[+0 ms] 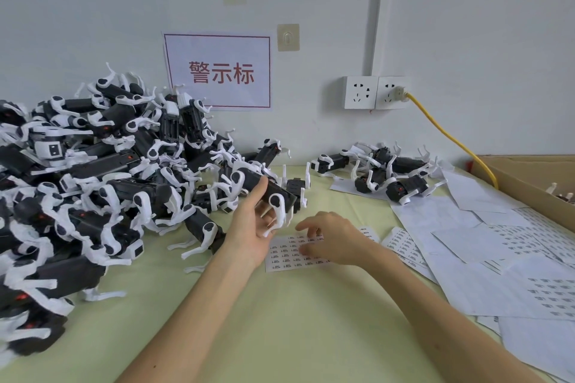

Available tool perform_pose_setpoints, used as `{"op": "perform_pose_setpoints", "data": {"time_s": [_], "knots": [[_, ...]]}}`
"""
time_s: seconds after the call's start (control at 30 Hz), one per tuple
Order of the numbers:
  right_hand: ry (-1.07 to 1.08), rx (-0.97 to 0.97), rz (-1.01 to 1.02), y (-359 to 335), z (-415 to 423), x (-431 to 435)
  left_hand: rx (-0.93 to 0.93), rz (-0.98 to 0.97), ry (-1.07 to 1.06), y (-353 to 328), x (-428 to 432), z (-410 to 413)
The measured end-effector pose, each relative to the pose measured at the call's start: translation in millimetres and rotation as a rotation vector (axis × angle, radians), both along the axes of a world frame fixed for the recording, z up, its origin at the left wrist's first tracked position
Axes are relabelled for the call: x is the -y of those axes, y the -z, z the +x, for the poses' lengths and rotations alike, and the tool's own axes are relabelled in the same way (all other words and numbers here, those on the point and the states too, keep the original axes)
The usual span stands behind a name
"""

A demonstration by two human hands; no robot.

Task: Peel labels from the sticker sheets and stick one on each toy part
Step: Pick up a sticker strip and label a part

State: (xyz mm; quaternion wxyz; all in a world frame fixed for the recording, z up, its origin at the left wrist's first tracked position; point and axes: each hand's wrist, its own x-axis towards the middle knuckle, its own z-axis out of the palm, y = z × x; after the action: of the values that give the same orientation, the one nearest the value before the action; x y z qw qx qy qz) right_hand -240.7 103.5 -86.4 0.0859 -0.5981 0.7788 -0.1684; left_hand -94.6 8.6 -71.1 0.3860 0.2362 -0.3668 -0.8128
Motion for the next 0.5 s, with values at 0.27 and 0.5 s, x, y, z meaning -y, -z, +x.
{"op": "perform_pose_setpoints", "data": {"time_s": [0.27,0.5], "knots": [[0.024,-0.04,0.032,4.2,-7.4,1.2,0.111,-0.145,-0.004,-6.8,-11.3,0.0],[0.012,0.016,0.04,-1.2,-10.1,-0.2,0.123,-0.155,0.002,-5.4,-10.4,-0.3]]}}
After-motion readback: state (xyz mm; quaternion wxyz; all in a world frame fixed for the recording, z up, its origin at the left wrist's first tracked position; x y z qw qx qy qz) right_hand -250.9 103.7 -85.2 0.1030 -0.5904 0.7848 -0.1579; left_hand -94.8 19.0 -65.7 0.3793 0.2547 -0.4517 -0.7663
